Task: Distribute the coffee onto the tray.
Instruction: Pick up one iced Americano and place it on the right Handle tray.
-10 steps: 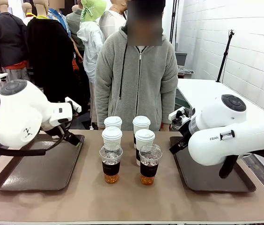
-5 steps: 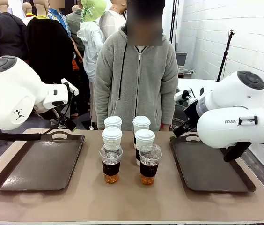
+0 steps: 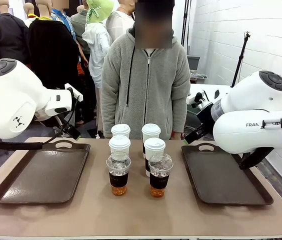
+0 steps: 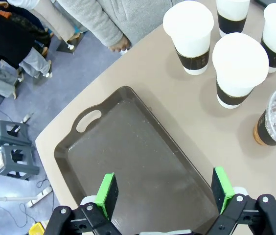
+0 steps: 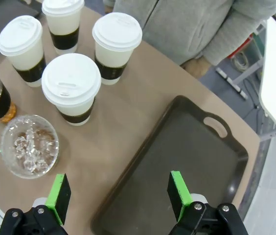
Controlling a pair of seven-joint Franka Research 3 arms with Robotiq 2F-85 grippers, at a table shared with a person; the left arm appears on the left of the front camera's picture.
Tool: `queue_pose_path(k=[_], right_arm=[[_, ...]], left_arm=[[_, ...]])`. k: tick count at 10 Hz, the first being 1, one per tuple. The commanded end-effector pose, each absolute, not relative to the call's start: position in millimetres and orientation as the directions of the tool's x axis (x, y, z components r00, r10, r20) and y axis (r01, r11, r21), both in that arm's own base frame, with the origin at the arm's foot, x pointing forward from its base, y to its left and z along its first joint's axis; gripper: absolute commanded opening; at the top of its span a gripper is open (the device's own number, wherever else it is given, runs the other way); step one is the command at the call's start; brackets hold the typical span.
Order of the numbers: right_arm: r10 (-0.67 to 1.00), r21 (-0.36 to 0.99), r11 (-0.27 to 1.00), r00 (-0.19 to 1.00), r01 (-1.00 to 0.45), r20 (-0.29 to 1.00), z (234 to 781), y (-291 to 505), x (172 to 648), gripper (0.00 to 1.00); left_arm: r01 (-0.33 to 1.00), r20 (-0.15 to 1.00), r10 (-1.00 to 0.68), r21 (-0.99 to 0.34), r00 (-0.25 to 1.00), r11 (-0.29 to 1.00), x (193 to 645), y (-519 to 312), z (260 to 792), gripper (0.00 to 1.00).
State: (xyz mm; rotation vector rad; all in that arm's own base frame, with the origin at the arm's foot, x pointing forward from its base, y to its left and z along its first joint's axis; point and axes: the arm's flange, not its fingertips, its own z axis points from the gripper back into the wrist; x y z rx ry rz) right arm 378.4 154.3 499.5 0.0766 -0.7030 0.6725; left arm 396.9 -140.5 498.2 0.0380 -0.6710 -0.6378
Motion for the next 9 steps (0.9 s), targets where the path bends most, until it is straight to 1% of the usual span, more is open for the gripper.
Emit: queue_pose_path(k=[1, 3, 6, 8, 9], right_arm=[[0.556, -0.117, 0.746, 0.516, -0.656, 0.652, 504.6, 143.2, 379.7, 1.00], [0.536, -0.072, 0.712, 0.475, -0.699, 0.697, 510.4, 134.0, 379.8, 1.00], [0.509, -0.003, 0.638, 0.419, -0.770, 0.752, 516.8, 124.0, 378.0, 1.00], [0.491, 0.022, 0.595, 0.385, -0.804, 0.782, 517.5, 118.9, 379.0, 1.00], [0.489, 0.032, 0.574, 0.374, -0.818, 0.788, 517.4, 118.3, 379.9, 1.00]], left_arm=[[0.605, 0.607, -0.581, 0.198, 0.542, 0.771, 391.7, -133.6, 502.4, 1.00], [0.694, 0.665, -0.607, 0.182, 0.435, 0.697, 386.3, -127.9, 513.3, 1.00], [0.793, 0.728, -0.608, 0.149, 0.317, 0.591, 383.0, -119.2, 527.3, 1.00], [0.839, 0.779, -0.575, 0.124, 0.248, 0.530, 382.2, -116.0, 530.7, 1.00], [0.856, 0.794, -0.562, 0.108, 0.232, 0.506, 382.6, -115.7, 530.5, 1.00]])
